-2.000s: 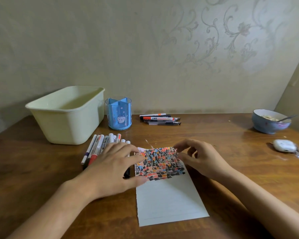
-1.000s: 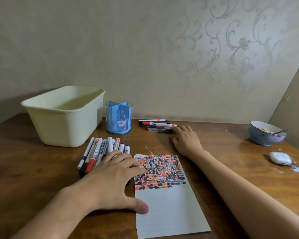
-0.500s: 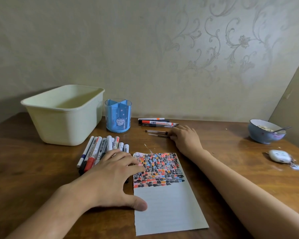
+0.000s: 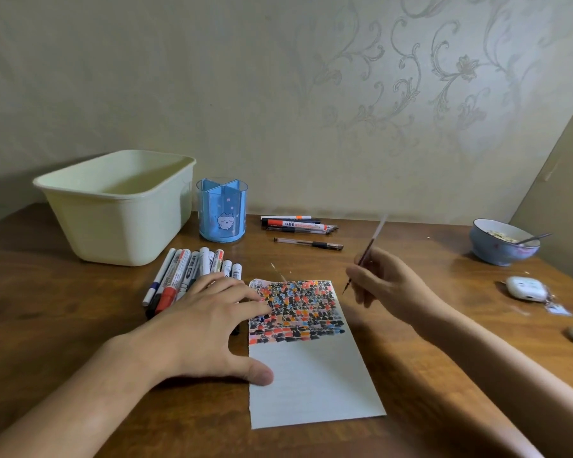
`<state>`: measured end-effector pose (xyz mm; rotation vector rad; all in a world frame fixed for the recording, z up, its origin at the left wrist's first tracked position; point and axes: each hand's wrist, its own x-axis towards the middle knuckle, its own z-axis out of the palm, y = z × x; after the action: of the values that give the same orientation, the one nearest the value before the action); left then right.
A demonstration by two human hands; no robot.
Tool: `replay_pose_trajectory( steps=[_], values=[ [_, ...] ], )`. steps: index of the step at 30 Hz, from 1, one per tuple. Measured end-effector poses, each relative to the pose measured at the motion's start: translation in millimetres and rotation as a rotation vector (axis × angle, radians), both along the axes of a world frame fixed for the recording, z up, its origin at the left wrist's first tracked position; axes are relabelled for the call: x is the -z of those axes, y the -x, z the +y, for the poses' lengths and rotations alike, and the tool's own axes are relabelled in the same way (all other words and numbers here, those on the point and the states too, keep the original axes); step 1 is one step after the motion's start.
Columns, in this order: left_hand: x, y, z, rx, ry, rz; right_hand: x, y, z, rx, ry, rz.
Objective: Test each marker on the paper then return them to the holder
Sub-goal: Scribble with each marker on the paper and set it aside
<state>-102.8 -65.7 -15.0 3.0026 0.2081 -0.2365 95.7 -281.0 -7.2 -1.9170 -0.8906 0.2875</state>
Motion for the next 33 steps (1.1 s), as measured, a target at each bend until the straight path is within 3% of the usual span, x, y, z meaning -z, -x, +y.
replay_pose_trajectory(
  steps=[3, 11, 33],
  values=[
    [-0.6, -1.1, -1.7, -0.006, -0.015, 0.010, 14.8, 20.2, -7.6, -0.077, -0.074, 0.142],
    [2.3, -2.7, 0.1, -0.005, -0.013, 0.012, 20.7, 35.4, -12.3, -0.185, -0.002, 0.012],
    [4.4, -4.3, 1.7, 0.002, 0.031, 0.013, 23.9, 42.2, -4.1, -0.138, 0.097, -0.281]
  ],
)
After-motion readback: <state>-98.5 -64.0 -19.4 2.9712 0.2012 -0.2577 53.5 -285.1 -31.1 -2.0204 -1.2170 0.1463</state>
